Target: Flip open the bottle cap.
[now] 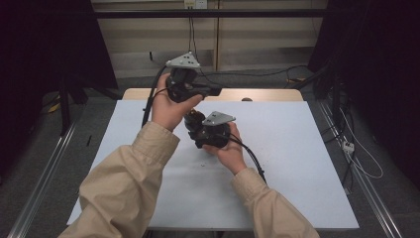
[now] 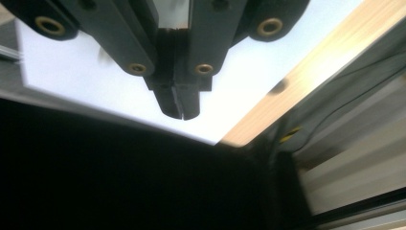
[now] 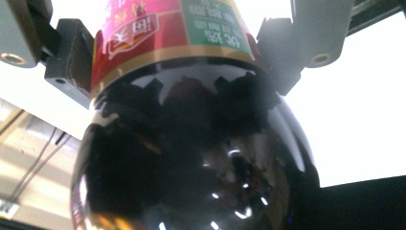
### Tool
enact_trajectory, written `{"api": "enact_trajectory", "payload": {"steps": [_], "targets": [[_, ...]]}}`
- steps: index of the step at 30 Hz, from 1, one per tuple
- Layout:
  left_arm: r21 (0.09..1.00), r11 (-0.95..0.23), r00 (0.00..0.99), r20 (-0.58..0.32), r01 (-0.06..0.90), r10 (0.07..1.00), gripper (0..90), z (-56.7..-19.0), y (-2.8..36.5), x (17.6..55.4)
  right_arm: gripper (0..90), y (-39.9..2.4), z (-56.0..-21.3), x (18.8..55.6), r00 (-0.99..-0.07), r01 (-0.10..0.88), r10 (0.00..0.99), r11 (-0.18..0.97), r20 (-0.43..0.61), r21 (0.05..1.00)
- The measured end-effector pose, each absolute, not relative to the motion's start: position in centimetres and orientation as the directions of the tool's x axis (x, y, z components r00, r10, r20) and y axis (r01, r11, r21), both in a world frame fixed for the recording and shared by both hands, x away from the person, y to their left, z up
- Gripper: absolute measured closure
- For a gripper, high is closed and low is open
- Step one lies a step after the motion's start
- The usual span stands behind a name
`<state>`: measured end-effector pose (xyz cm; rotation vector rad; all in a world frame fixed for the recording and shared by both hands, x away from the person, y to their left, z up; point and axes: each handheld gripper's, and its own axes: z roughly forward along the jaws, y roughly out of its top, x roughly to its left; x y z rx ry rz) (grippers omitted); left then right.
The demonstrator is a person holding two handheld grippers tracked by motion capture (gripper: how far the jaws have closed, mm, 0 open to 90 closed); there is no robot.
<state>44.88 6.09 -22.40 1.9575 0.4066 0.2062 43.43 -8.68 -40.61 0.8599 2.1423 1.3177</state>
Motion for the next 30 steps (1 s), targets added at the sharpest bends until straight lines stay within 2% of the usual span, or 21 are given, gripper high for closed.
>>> {"api": "enact_trajectory", "payload": {"steps": [5, 6, 9, 16, 30], "targets": [[0.912, -0.337, 0.902, -0.072, 0.231, 0.425, 90.0, -23.1, 10.0, 45.1, 29.2, -9.9, -40.6, 43.8, -0.686, 0.296, 0.728, 0.29, -0.009, 0.91], [0.912, -0.327, 0.894, -0.084, 0.247, 0.441, 90.0, -23.8, 11.2, 45.2, 29.1, -10.5, -40.8, 44.0, -0.676, 0.31, 0.736, 0.247, 0.03, 0.918], [0.9, -0.34, 0.889, -0.099, 0.271, 0.447, 90.0, -24.9, 11.8, 45.5, 29.1, -11.4, -41.2, 44.1, -0.667, 0.322, 0.74, 0.184, 0.084, 0.929], [0.878, -0.346, 0.881, -0.155, 0.33, 0.448, 90.0, -27.6, 11.2, 46.7, 29.2, -12.4, -41.4, 44.0, -0.672, 0.325, 0.732, 0.16, 0.108, 0.932], [0.872, -0.377, 0.905, -0.151, 0.311, 0.397, 90.0, -27.2, 8.2, 46.9, 30.9, -13.4, -41.8, 43.7, -0.669, 0.325, 0.735, 0.151, 0.114, 0.933]]}}
